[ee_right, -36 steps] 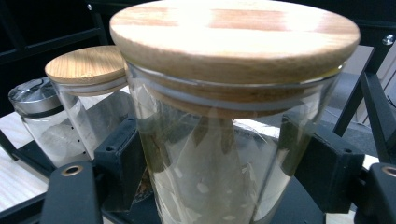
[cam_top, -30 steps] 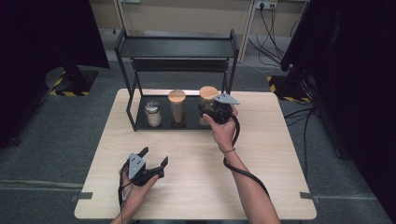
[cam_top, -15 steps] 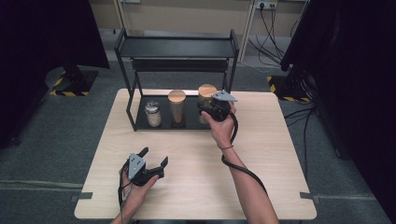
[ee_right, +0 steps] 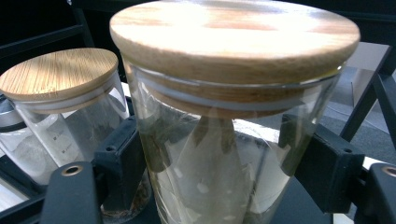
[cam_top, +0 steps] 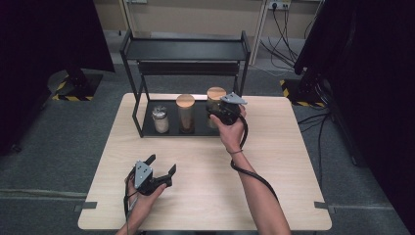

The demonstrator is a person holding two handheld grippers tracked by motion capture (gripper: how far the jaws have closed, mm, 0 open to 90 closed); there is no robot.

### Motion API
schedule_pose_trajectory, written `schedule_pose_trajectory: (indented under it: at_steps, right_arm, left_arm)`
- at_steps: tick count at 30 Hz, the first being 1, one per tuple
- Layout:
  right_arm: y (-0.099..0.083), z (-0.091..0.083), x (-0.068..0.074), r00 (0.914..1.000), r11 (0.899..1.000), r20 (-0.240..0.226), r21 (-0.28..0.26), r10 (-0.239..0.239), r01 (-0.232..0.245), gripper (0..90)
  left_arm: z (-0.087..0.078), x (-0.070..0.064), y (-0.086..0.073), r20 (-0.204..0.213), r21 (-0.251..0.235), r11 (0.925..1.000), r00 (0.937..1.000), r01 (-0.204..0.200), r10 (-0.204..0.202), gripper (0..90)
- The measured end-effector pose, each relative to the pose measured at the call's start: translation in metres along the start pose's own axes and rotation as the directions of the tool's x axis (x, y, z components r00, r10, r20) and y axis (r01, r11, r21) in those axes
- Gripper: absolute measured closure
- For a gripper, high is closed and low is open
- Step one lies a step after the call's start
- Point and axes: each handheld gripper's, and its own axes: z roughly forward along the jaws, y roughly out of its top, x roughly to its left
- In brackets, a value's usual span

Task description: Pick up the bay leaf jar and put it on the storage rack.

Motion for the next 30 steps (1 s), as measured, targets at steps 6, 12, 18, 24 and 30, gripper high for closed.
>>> schedule_pose_trajectory:
  at_steps: [6,12,18,24,30]
  right_arm:
    - [0.001,0.006,0.001,1.0,1.0,0.001,0.008,0.002,-0.002,25.2]
    - [-0.003,0.011,0.002,1.0,1.0,0.004,0.022,0.006,-0.006,25.2]
    - [-0.005,0.015,0.002,0.9999,1.0,0.005,0.027,0.01,-0.01,25.2]
    - [-0.006,0.017,0.001,0.9999,0.999,0.009,0.032,0.012,-0.012,25.2]
    - [-0.01,0.021,0.0,0.9997,0.999,0.016,0.047,0.019,-0.019,25.2]
  left_arm:
    - [0.0,0.0,0.0,0.0,-0.002,1.0,1.0,-0.003,0.003,10.2]
    - [0.0,0.0,0.0,0.001,-0.002,1.0,1.0,-0.001,0.001,10.2]
    - [0.0,0.0,0.0,0.001,-0.001,1.0,1.0,-0.001,0.001,10.1]
    - [0.0,0.0,0.0,0.001,-0.002,1.0,1.0,-0.003,0.003,10.1]
    - [0.0,0.0,0.0,0.001,0.0,1.0,1.0,-0.004,0.004,10.1]
